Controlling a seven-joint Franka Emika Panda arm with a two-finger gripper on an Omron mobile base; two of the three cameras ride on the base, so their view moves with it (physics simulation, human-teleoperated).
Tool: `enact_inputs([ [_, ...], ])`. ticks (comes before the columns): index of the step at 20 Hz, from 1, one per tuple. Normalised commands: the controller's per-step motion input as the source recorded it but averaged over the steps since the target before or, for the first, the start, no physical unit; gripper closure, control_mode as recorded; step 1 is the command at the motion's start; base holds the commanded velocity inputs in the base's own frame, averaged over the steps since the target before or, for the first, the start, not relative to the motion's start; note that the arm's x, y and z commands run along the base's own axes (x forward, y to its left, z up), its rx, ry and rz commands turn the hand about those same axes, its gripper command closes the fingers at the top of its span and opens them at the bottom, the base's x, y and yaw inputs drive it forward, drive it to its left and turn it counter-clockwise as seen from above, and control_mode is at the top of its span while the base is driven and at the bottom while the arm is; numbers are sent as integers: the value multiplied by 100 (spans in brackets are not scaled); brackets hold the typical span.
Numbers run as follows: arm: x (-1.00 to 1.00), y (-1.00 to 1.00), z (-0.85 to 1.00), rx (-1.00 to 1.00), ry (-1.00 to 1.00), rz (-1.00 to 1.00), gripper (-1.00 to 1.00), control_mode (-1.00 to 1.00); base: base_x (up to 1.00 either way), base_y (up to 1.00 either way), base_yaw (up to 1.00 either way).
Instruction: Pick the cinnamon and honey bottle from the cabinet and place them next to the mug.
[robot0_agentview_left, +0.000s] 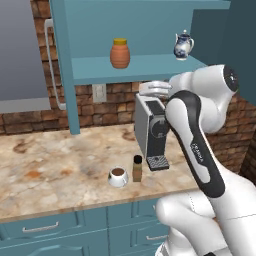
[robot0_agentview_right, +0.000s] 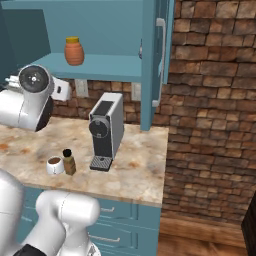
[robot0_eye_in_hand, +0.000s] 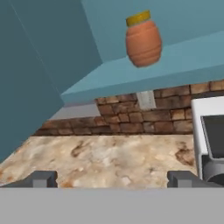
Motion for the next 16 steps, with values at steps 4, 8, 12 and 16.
enact_inputs([
  [4,0,-14,26,-20,17,-7,-100,-100,0,0,0],
  [8,0,0,9,-18,-1,-7,-100,-100,0,0,0],
  [12,4,0,14,-7,-13,-4,-100,-100,0,0,0],
  [16,3,0,22,0,-24,-3,-100,-100,0,0,0],
])
